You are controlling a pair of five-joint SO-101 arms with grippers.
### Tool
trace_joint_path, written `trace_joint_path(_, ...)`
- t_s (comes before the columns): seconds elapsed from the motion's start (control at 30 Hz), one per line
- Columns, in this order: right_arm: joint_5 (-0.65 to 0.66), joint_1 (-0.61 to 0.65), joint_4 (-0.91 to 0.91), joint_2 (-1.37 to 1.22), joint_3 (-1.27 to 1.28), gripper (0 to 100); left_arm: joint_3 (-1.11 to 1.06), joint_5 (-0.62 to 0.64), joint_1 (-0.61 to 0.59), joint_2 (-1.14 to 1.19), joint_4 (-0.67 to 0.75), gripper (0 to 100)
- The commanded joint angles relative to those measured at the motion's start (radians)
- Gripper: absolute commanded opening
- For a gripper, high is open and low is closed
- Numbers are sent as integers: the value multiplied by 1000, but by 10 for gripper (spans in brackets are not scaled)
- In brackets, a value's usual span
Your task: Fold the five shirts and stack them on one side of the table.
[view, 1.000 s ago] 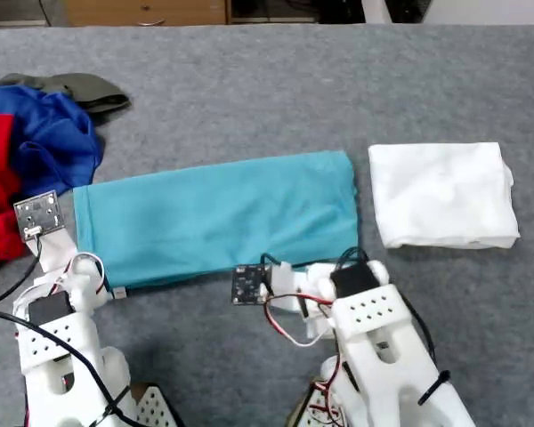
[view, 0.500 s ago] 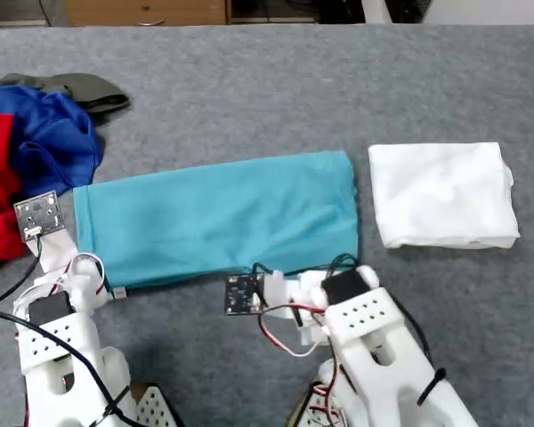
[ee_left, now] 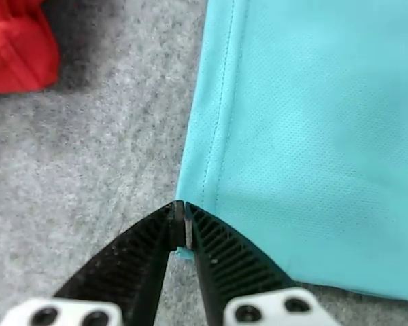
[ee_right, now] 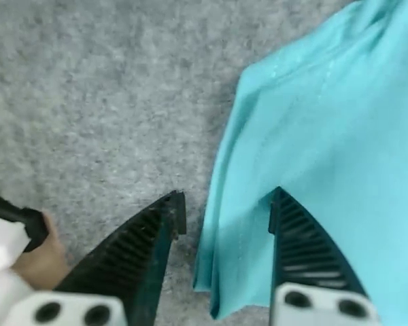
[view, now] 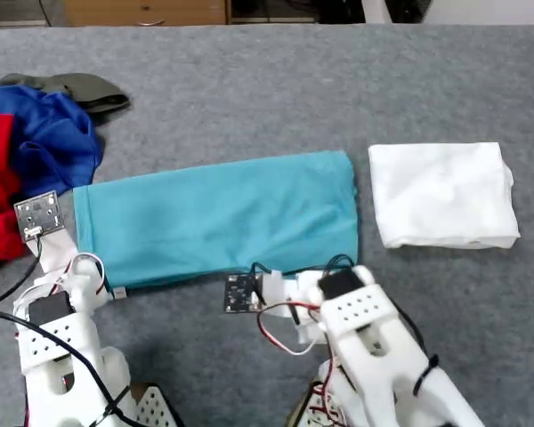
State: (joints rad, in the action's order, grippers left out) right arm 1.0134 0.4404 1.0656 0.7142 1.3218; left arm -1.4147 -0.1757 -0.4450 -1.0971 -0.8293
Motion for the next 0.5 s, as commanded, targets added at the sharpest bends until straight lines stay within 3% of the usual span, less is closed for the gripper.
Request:
trace_joint_path(0.0,-29,4,-17,-116,-71,207,3,0,-6,-7,12,21)
trace_joint_path(0.47,-60,2,-100,-196,-87,203,3,0,-11,-7,12,21)
